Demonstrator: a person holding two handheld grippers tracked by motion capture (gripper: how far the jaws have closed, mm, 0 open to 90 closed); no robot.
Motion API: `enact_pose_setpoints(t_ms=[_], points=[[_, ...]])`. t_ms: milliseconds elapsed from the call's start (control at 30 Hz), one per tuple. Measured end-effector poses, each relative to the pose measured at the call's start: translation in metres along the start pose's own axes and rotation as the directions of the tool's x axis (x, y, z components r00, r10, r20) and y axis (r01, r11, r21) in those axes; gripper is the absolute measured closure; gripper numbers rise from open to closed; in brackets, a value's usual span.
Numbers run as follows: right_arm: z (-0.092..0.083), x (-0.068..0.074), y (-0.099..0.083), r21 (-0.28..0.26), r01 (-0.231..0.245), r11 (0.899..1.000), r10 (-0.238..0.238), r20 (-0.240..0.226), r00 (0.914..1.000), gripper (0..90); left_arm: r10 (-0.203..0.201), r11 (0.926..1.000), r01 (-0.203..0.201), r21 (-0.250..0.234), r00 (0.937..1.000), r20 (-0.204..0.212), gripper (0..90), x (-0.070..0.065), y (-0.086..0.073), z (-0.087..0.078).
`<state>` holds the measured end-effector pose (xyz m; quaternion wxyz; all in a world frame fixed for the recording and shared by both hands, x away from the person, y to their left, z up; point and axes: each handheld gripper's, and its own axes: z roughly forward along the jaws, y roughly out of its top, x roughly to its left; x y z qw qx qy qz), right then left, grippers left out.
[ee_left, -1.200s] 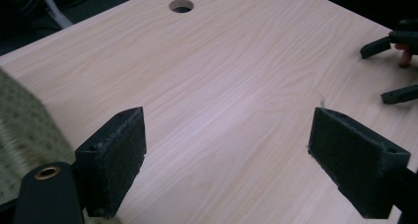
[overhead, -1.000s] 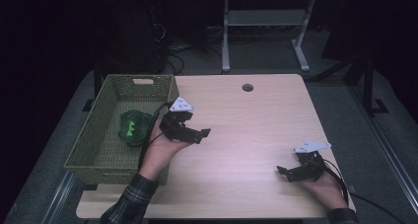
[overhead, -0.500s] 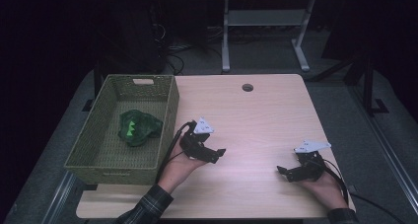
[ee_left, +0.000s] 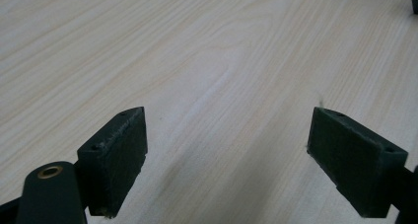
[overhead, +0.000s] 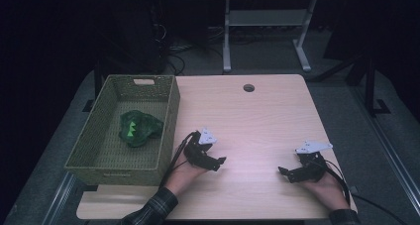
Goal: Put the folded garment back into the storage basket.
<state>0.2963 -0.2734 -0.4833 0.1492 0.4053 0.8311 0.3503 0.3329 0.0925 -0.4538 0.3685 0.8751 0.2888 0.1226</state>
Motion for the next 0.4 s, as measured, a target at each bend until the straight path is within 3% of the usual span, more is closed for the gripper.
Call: enact_pose_setpoints(t_ms=[400], points=[[0.0, -0.0003, -0.0001, 0.001, 0.004, 1.0, -0.004, 0.0, 1.0, 1.7, 0.002, 0.9985, -0.002, 0.054, 1.0, -0.005, 14.8, 0.0012, -0.01, 0.0112]])
